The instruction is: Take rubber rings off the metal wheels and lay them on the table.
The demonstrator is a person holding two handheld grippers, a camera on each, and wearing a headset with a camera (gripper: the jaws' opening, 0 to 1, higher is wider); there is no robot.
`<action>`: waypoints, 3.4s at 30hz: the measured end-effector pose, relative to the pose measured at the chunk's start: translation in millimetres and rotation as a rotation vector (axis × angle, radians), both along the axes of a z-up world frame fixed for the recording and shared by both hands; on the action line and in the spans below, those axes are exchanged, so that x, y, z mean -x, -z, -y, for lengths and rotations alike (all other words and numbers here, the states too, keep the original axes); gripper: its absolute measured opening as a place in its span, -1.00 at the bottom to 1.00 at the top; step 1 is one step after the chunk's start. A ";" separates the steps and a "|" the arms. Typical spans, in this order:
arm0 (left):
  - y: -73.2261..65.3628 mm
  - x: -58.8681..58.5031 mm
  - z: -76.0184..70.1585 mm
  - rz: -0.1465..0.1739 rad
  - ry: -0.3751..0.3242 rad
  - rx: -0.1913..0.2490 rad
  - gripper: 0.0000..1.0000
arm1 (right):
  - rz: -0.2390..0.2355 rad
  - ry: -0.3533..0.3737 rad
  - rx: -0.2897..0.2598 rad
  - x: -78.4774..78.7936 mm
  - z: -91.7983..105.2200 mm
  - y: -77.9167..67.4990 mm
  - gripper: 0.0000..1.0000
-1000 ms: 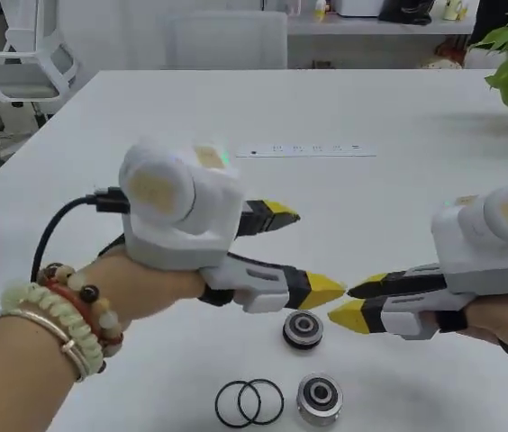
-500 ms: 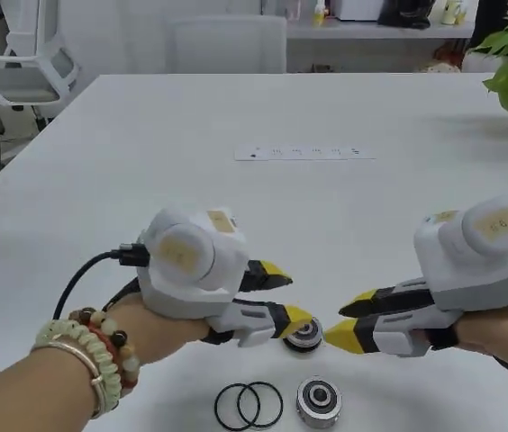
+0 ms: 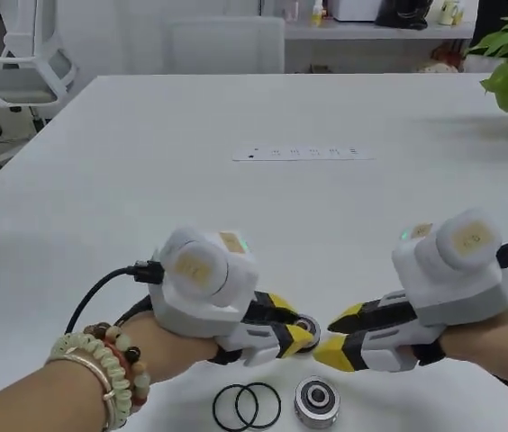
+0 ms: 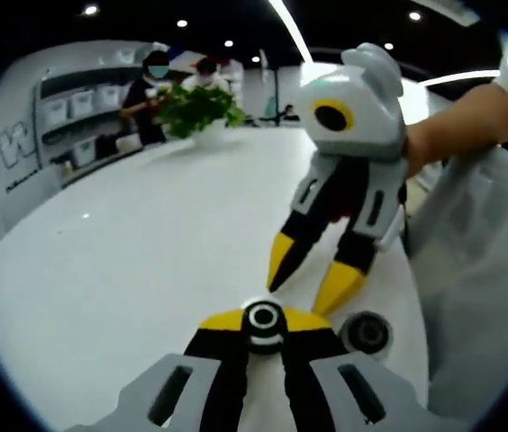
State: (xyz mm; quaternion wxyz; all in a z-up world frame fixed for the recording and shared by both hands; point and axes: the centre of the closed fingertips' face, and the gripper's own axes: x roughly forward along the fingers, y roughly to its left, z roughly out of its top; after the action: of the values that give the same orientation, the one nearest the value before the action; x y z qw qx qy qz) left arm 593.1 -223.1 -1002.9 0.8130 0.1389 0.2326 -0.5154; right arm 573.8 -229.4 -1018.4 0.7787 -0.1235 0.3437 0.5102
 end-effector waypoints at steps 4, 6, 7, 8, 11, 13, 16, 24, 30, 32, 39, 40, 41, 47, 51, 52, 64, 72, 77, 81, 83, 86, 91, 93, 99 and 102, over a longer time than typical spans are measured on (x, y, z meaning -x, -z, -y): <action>0.2 3.0 0.3 -0.003 0.010 -0.004 -0.71 | 0.012 -0.015 0.017 2.6 -4.2 3.6 -0.51; 0.3 4.6 0.5 -0.004 0.014 -0.006 -0.71 | 0.021 -0.017 0.018 2.6 -6.0 3.9 -0.50; 0.3 5.7 0.6 -0.004 0.017 -0.006 -0.71 | 0.034 -0.016 0.021 1.3 -6.9 3.9 -0.50; 0.5 6.2 0.8 -0.005 0.019 -0.006 -0.71 | 0.042 -0.012 0.021 -0.1 -7.0 3.7 -0.50; 0.3 7.6 1.0 -0.006 0.023 -0.004 -0.71 | 0.029 0.008 -0.010 -2.2 -9.9 2.8 -0.50; 0.2 7.3 0.8 -0.007 0.021 -0.002 -0.71 | 0.034 0.004 -0.014 -2.7 -11.0 2.6 -0.50; 0.1 7.8 0.2 -0.006 0.022 -0.001 -0.71 | 0.065 -0.023 -0.001 -1.7 -11.6 1.1 -0.54; -0.3 9.3 -0.3 -0.006 0.028 -0.001 -0.72 | 0.062 -0.038 0.005 -0.8 -8.5 1.1 -0.60; -0.6 9.1 -1.0 -0.006 0.025 -0.003 -0.72 | 0.065 -0.053 0.025 0.6 -4.4 2.4 -0.71; -1.0 9.2 -1.3 -0.007 0.023 -0.003 -0.72 | 0.065 -0.058 0.033 0.7 -3.5 2.4 -0.76; -0.9 8.9 -2.1 -0.009 0.018 -0.004 -0.72 | 0.072 -0.057 0.050 -1.5 -0.4 3.3 -1.00; -0.9 9.0 -2.2 -0.009 0.018 -0.005 -0.72 | 0.064 -0.048 0.055 -2.4 0.0 2.6 -1.00; -0.9 8.7 -2.3 -0.010 0.018 -0.005 -0.72 | 0.057 -0.031 0.055 -4.1 0.8 2.1 -1.00; -0.9 8.0 -4.0 -0.013 0.012 -0.008 -0.73 | -0.044 0.107 -0.027 -12.6 5.8 -3.8 -1.00; -0.7 8.1 -3.8 -0.014 0.012 -0.009 -0.73 | -0.126 0.186 -0.111 -14.5 3.2 -11.3 -1.00; -0.6 8.0 -3.9 -0.014 0.012 -0.010 -0.73 | -0.131 0.185 -0.096 -13.9 5.2 -9.5 -1.00; -0.5 8.3 -5.3 -0.002 0.015 -0.021 -0.73 | -0.141 0.174 -0.101 -8.5 -2.3 -13.3 -1.00; -0.6 8.5 -4.9 -0.002 0.013 -0.019 -0.73 | -0.143 0.166 -0.108 -7.5 -4.4 -16.1 -1.00; -0.9 8.5 -5.3 -0.003 0.012 -0.018 -0.73 | -0.142 0.158 -0.118 -6.6 -6.6 -18.6 -1.00; -1.0 8.7 -5.3 -0.003 0.013 -0.016 -0.73 | -0.141 0.153 -0.123 -6.0 -7.8 -19.9 -1.00; -0.9 9.0 -5.0 -0.001 0.015 -0.019 -0.73 | -0.141 0.148 -0.126 -5.7 -8.9 -20.6 -1.00; -0.5 9.1 -4.5 0.001 0.015 -0.021 -0.73 | -0.134 0.142 -0.119 -5.1 -10.0 -20.6 -1.00; -0.1 8.7 -4.3 0.001 0.015 -0.021 -0.73 | -0.141 0.136 -0.169 -3.6 -16.4 -29.0 -1.00; 0.0 8.4 -4.0 0.001 0.014 -0.020 -0.73 | -0.139 0.149 -0.322 -7.3 -31.7 -55.2 -1.00; -0.5 8.2 -3.5 -0.007 0.002 -0.024 -0.72 | -0.109 0.160 -0.135 -7.1 -15.3 -28.4 -1.00; -1.8 8.7 -2.9 -0.016 0.007 -0.053 -0.71 | -0.130 0.185 -0.119 -9.8 -9.8 -22.3 -1.00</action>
State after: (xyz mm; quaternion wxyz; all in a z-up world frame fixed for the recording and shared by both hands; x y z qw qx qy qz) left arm 584.4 -220.2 -1001.1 0.8053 0.1571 0.2522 -0.5130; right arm 583.6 -219.6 -996.1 0.8045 -0.0114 0.3722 0.4627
